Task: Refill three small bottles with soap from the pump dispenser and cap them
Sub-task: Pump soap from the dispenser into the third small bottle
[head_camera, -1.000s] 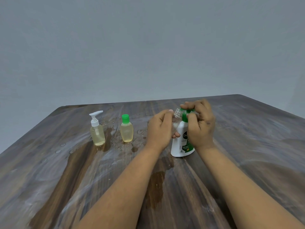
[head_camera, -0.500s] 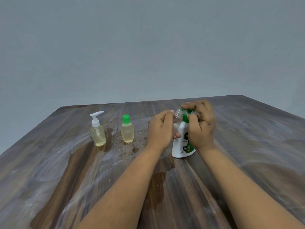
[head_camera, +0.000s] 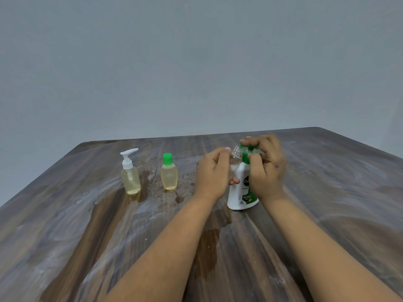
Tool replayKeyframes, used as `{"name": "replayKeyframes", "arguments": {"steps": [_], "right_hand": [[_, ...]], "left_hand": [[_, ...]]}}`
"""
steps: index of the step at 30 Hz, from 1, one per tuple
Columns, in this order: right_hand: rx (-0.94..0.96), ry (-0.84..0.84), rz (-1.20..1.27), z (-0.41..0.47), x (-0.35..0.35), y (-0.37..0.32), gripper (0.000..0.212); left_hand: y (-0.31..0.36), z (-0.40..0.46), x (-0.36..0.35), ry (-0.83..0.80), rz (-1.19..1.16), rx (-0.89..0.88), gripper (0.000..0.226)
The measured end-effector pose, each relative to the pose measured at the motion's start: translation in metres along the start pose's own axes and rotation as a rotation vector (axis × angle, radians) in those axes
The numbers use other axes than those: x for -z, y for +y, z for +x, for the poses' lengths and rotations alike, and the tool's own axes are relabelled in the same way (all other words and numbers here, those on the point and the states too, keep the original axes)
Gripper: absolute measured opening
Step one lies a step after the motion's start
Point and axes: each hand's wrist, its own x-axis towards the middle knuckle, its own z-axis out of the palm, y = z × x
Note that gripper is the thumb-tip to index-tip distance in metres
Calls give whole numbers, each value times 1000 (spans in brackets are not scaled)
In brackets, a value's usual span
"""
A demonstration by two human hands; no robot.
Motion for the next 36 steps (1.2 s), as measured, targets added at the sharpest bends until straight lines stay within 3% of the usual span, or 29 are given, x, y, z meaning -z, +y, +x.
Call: {"name": "replayKeyframes", "arguments": {"steps": [36], "right_hand": [[11, -9, -11, 0, -1, 2, 30]], "left_hand": [[3, -2, 0, 11, 5, 6, 36]]}}
